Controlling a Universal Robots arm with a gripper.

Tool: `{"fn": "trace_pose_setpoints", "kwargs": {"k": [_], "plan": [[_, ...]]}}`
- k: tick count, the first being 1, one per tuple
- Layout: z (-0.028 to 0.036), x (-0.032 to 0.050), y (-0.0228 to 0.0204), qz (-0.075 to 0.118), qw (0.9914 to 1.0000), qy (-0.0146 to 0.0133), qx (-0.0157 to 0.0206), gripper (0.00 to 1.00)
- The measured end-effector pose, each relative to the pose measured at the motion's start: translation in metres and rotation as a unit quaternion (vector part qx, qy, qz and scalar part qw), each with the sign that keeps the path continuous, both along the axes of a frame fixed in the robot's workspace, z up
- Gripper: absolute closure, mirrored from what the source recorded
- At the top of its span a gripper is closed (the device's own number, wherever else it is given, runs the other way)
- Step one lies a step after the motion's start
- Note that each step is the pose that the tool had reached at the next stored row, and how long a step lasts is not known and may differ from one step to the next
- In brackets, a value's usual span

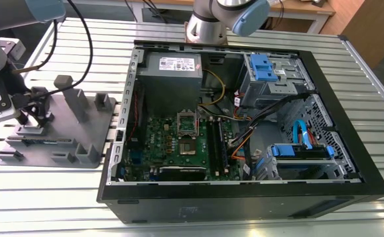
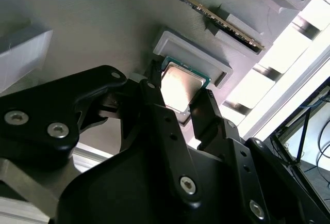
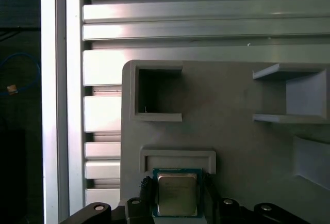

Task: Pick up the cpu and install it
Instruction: 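Pick up the cpu and move it towards the insertion slot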

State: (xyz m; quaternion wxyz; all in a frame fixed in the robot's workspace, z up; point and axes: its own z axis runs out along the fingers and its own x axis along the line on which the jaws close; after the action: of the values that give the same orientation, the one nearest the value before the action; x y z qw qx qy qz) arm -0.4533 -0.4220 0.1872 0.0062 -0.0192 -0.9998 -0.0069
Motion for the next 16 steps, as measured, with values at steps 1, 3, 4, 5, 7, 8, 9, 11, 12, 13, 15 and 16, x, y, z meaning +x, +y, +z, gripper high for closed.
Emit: {"fn": "trace_pose_setpoints", "kwargs": {"k": [1, 3, 4, 5, 7, 8, 9, 11, 12, 13, 15, 16], "plan": [[0.0013, 0.0000, 0.0000, 0.000, 1.00000, 0.0000, 0.0000, 0.53], [0.0058, 0.0000, 0.0000, 0.000, 1.00000, -0.0001, 0.0000, 0.53], [0.0094, 0.0000, 0.0000, 0.000, 1.00000, -0.0001, 0.0000, 0.53], [0.0112, 0.0000, 0.0000, 0.000, 1.00000, -0.0001, 0.0000, 0.53], [0.0142, 0.0000, 0.0000, 0.000, 1.00000, -0.0001, 0.0000, 0.53], [0.0147, 0.0001, 0.0000, 0.000, 1.00000, -0.0001, 0.0000, 0.53], [0.0146, 0.0001, 0.0000, 0.000, 1.00000, -0.0002, 0.0001, 0.53], [0.0151, 0.0001, 0.0000, 0.000, 1.00000, -0.0001, 0.0001, 0.53], [0.0151, 0.0001, 0.0000, 0.000, 1.00000, -0.0001, 0.0001, 0.53], [0.0152, 0.0000, 0.0000, 0.000, 1.00000, -0.0001, 0.0002, 0.53], [0.0160, 0.0000, 0.0000, 0.000, 1.00000, 0.0001, 0.0002, 0.53], [0.0164, 0.0000, 0.0000, 0.000, 1.00000, 0.0000, 0.0002, 0.53]]}}
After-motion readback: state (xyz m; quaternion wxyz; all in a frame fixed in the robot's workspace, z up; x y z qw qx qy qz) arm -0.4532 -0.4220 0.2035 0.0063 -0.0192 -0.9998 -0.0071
